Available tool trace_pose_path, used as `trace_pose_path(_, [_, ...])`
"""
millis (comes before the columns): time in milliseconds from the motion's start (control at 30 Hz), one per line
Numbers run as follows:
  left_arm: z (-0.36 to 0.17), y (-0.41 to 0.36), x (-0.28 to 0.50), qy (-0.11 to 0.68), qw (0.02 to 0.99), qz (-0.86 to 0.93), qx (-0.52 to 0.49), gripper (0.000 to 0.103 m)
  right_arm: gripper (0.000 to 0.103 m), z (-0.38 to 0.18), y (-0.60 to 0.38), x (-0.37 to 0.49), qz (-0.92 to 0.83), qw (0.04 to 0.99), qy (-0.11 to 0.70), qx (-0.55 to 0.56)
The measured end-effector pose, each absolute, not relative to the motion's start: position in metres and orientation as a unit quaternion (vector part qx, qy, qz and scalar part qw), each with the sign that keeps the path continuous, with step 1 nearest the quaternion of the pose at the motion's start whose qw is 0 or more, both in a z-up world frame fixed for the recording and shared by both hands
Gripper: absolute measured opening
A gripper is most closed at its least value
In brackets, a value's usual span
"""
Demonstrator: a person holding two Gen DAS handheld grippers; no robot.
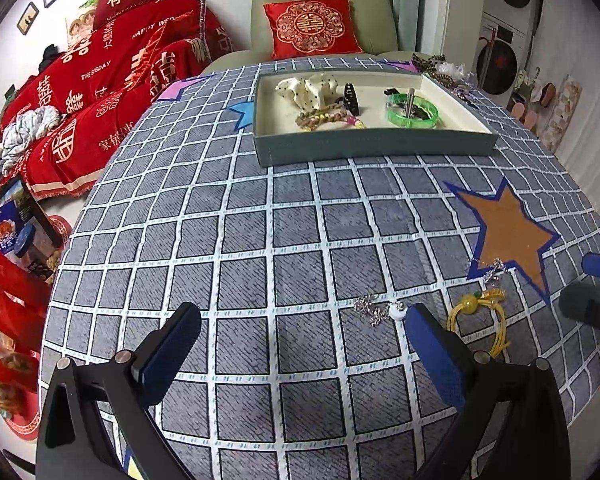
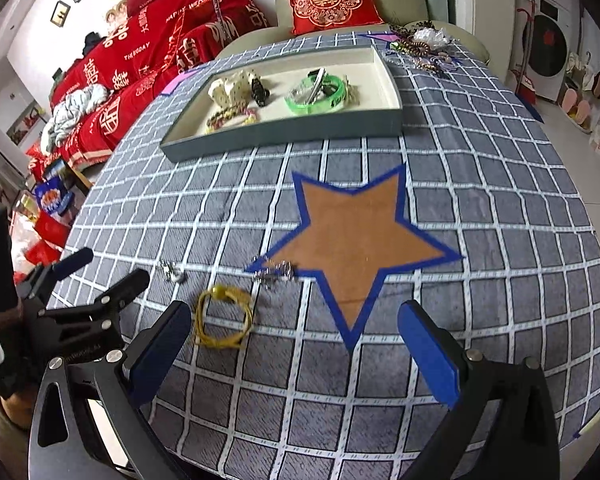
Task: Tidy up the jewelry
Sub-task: 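Grasp the silver charm with the left tool while the right tool grasps the yellow cord bracelet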
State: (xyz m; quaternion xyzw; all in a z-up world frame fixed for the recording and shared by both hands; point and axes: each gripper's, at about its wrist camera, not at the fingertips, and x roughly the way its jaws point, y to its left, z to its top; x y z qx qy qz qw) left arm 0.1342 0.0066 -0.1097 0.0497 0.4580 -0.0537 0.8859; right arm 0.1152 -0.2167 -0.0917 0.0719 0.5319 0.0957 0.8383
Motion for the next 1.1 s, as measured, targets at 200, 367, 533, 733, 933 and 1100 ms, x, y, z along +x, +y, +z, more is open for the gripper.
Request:
trace_pose_path(200, [-0.120, 0.001, 0.136, 0.464, 0.882, -0.059, 0.058, 0.103, 0.095, -0.100, -0.204, 0.107, 0.097, 0.840, 0.532, 0.039])
trace_pose_path(367, [-0.123, -0.004, 0.137, 0.463, 0.882, -0.066, 0.065, 0.103, 0.077, -0.108, -0.195, 0.105, 0.101, 0.837, 0.537, 0.021])
trace_pose_path(533, [-0.129, -0.011, 0.139, 0.468, 0.877, -0.071, 0.077, 0.103, 0.073, -0.117, -0.187, 0.105, 0.105, 0.836, 0.539, 0.007])
trace_pose_path(733, [-0.133, -0.012, 0.141, 0.470, 0.876, -0.077, 0.072, 0.099, 0.060, -0.123, -0.175, 0.107, 0.109, 0.837, 0.535, -0.025])
trace_pose_path(933, [-0.130, -0.014, 0.141, 0.467, 0.876, -0.098, 0.069, 0.079, 0.045, -0.126, -0.166, 0.107, 0.114, 0.842, 0.525, -0.055])
trace_pose_path(1100, [-0.128, -0.020, 0.138, 0.467, 0.873, -0.123, 0.069, 0.052, 0.030, -0.125, -0.159, 0.107, 0.124, 0.841, 0.522, -0.068])
